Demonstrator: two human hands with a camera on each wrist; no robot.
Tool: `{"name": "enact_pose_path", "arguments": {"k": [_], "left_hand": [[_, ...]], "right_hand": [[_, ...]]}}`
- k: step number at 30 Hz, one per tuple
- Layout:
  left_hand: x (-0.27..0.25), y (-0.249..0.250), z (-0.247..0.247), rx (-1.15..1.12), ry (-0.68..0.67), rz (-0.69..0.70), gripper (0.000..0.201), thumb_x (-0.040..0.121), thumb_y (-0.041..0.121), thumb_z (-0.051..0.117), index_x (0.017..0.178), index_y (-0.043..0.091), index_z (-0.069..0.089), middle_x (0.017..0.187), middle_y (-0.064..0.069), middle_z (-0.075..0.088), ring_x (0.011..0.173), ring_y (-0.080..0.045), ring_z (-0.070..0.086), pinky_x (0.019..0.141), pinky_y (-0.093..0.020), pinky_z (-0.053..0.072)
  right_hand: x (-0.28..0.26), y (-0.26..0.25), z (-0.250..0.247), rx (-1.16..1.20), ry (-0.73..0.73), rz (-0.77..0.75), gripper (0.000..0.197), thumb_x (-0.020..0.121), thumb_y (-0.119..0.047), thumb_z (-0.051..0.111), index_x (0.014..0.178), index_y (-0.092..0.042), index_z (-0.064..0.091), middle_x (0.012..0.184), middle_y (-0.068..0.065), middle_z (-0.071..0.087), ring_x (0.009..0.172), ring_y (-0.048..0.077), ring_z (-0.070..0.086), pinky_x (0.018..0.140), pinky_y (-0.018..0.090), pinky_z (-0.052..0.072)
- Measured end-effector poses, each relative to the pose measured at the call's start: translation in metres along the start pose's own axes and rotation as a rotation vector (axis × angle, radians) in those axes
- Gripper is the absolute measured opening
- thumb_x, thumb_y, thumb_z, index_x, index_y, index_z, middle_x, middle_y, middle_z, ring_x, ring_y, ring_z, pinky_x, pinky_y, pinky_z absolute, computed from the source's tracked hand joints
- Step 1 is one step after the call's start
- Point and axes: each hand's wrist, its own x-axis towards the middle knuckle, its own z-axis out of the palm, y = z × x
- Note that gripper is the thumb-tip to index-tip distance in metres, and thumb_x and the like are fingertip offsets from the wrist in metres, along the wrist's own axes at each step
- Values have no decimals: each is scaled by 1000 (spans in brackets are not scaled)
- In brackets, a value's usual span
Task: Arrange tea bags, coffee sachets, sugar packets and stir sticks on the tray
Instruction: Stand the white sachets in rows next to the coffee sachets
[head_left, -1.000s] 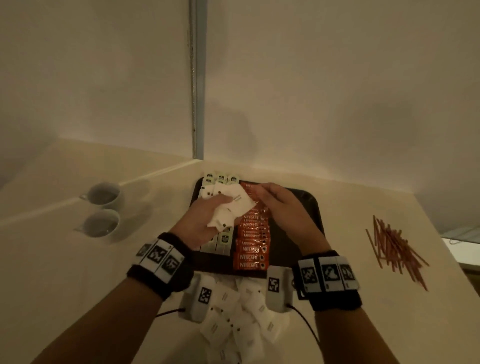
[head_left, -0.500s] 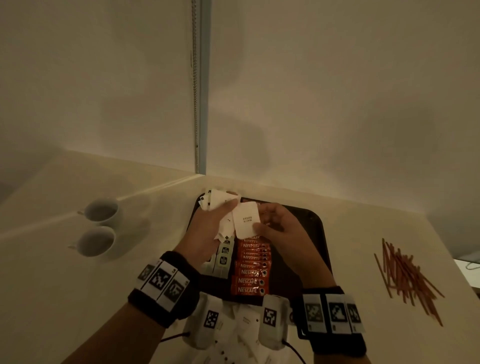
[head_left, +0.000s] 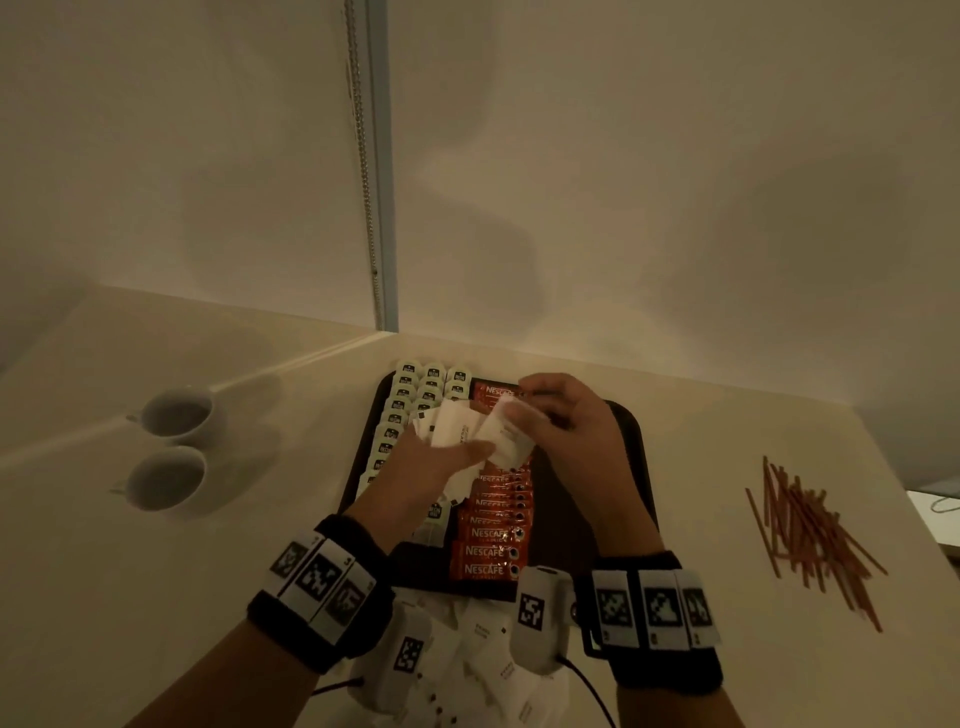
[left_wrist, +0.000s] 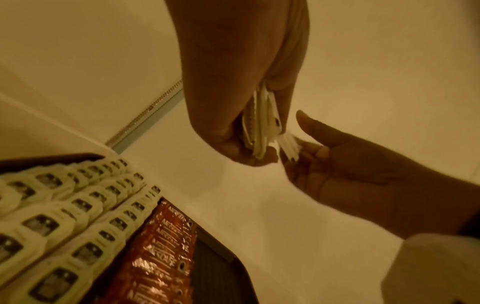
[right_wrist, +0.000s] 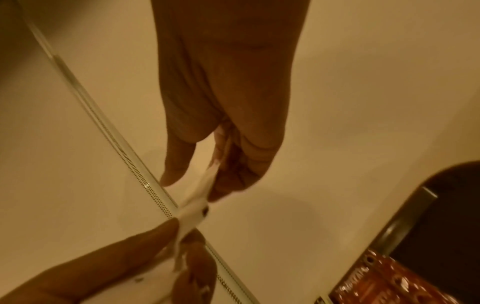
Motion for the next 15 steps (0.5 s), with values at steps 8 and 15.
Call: {"name": "enact_pose_path", "arguments": {"k": [8,15], "left_hand": [[2,-6,2,-236,57,-77,35,70,9,67,105,13,63,100,-18,69,82,-29,68,58,-33,52],[10,7,-17,-460,1,-110,28,77,11,40,98,6,59,83,-16,65,64,-26,64,48,-26,50]], "right_hand": [[-10,28,6,242,-52,186,17,87,-12,61,104,-11,61,101,5,69,91,18,68,73,26,57],[37,90,-34,246,147,428,27,94,-3,47,119,-8,58,116,5,62,99,12,61,78,25,53]]}}
